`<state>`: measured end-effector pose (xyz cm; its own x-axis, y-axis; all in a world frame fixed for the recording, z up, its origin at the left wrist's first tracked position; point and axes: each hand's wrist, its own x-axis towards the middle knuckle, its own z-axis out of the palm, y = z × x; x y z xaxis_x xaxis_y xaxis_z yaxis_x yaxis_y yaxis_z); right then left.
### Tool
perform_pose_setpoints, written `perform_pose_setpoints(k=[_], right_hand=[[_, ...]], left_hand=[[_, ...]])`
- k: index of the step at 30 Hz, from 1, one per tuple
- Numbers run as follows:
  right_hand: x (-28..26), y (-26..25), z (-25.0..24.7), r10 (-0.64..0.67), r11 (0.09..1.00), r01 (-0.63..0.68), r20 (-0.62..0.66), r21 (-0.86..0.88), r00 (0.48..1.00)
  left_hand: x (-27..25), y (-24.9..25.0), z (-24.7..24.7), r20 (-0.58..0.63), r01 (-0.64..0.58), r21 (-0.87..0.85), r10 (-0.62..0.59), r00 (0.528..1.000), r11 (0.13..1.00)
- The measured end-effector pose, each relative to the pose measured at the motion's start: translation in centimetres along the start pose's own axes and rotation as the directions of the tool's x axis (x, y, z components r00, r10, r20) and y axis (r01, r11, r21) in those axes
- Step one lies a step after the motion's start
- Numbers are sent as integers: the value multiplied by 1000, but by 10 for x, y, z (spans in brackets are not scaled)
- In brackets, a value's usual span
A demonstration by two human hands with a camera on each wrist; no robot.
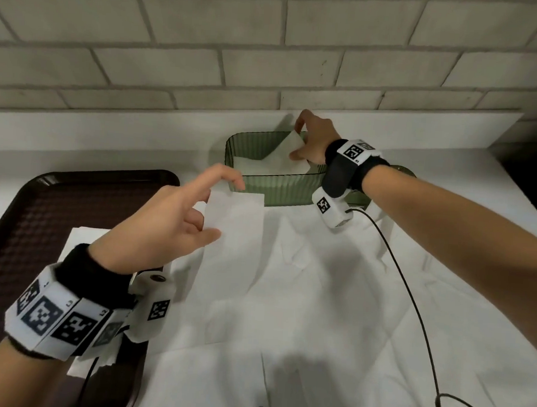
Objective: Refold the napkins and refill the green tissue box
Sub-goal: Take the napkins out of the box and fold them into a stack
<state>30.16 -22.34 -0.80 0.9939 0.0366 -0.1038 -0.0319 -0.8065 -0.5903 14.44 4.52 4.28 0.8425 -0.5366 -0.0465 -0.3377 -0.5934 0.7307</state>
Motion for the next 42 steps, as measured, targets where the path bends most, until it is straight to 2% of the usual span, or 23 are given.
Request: perform_pose_setpoints(k=[2, 5, 7, 9, 11, 12, 13, 15, 16, 18, 20, 21, 22, 24, 26, 27, 29, 31, 34, 36, 39, 42], right_hand=[[-2, -1, 2, -8, 997, 10, 28, -73, 1000], [-10, -6, -5, -49, 959, 73, 94, -275, 994], [-15, -12, -18, -91, 935, 104, 54, -339, 994], [-22, -17, -34, -148, 940, 129, -36, -315, 988], [-32, -23, -47, -195, 970, 184, -56, -160, 979], [-38, -27, -51, -195, 981, 195, -5, -10, 981], [-45, -30, -54, -182, 973, 168, 81, 155, 980], [-56, -30, -55, -162, 900, 24, 284, 435, 945], [-60, -26, -52, -169, 857, -37, 349, 514, 922], [-63, -14, -46, -200, 818, -66, 391, 571, 898], [-60, -2, -43, -209, 812, -25, 330, 582, 920], [-57, 2, -43, -176, 807, -20, 272, 591, 946], [-54, 4, -43, -121, 794, -27, 202, 607, 972], [-47, 6, -45, 11, 781, -35, 42, 624, 999], [-38, 9, -41, 74, 841, 0, -116, 541, 991], [-35, 10, -38, 69, 883, 20, -173, 469, 982], [-31, 10, -28, 32, 957, 34, -222, 290, 974], [-30, 9, -18, -42, 998, 51, -200, 40, 979], [-26, 8, -2, -106, 945, 56, -141, -323, 984], [-24, 7, 3, -63, 900, 11, -107, -436, 992], [-25, 5, 3, -48, 816, 8, -54, -579, 997], [-37, -1, -8, -128, 791, 35, -109, -611, 986]], left_hand=[[1, 3, 2, 8, -29, 38, 28, 1000, 999], [5, 3, 4, -4, -68, 53, 69, 998, 996], [8, 2, 4, -76, -38, 55, 43, 996, 998], [12, 4, 1, -188, -15, -5, 13, 982, 1000], [18, 7, -2, -308, -48, -129, 5, 952, 990], [22, 9, -4, -367, -79, -190, 4, 930, 979], [26, 10, -4, -428, -115, -241, 0, 904, 964], [35, 12, -2, -543, -192, -345, -29, 839, 919], [40, 13, 0, -586, -227, -405, -61, 808, 885], [51, 9, 4, -627, -266, -509, -141, 766, 819], [63, 1, 9, -611, -251, -568, -197, 766, 784], [69, -4, 12, -594, -222, -562, -202, 779, 796], [74, -8, 15, -578, -175, -519, -192, 793, 837], [82, -18, 21, -543, -43, -316, -144, 828, 948], [88, -24, 29, -496, 108, -12, -100, 863, 994], [90, -25, 32, -470, 179, 162, -83, 879, 970], [94, -27, 39, -410, 259, 470, -51, 911, 844], [100, -31, 44, -353, 272, 648, -37, 935, 712], [109, -35, 52, -277, 250, 784, -40, 960, 568], [113, -34, 54, -231, 240, 820, -84, 969, 520], [111, -33, 53, -232, 248, 809, -99, 968, 532], [101, -34, 50, -366, 279, 750, 25, 930, 599]])
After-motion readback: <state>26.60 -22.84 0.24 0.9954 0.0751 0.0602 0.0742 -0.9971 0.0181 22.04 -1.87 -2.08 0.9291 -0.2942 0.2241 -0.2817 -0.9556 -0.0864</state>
